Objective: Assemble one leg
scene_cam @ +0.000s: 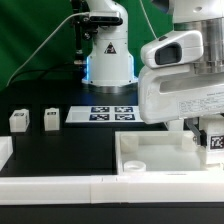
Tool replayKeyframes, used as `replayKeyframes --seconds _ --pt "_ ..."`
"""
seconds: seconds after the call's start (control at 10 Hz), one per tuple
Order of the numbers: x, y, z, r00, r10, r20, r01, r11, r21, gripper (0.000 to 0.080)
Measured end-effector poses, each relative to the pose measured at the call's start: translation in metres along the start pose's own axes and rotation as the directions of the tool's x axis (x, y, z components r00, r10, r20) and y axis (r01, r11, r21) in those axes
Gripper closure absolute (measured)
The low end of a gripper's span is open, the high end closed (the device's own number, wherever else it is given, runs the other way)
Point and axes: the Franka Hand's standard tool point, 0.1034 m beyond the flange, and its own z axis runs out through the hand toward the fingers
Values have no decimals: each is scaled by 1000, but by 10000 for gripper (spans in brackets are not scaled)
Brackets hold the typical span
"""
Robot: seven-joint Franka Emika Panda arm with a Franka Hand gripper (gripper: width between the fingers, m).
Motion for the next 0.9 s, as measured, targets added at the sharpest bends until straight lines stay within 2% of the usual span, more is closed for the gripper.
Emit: replayKeyframes --seconds 0.1,0.2,0.3,0.5,0.7,0.8,0.9 --pt "0 0 0 1000 1 0 -1 1000 0 502" --pt "1 2 0 988 157 -5 -157 988 3 502" --pt "2 5 1 932 363 -19 -363 932 10 502" --pt "2 10 1 749 663 -18 -662 749 26 502" --pt "1 15 1 496 868 22 -868 495 50 502" --pt "0 15 2 441 897 25 -897 440 47 501" --pt "0 16 2 339 940 30 -940 338 40 501"
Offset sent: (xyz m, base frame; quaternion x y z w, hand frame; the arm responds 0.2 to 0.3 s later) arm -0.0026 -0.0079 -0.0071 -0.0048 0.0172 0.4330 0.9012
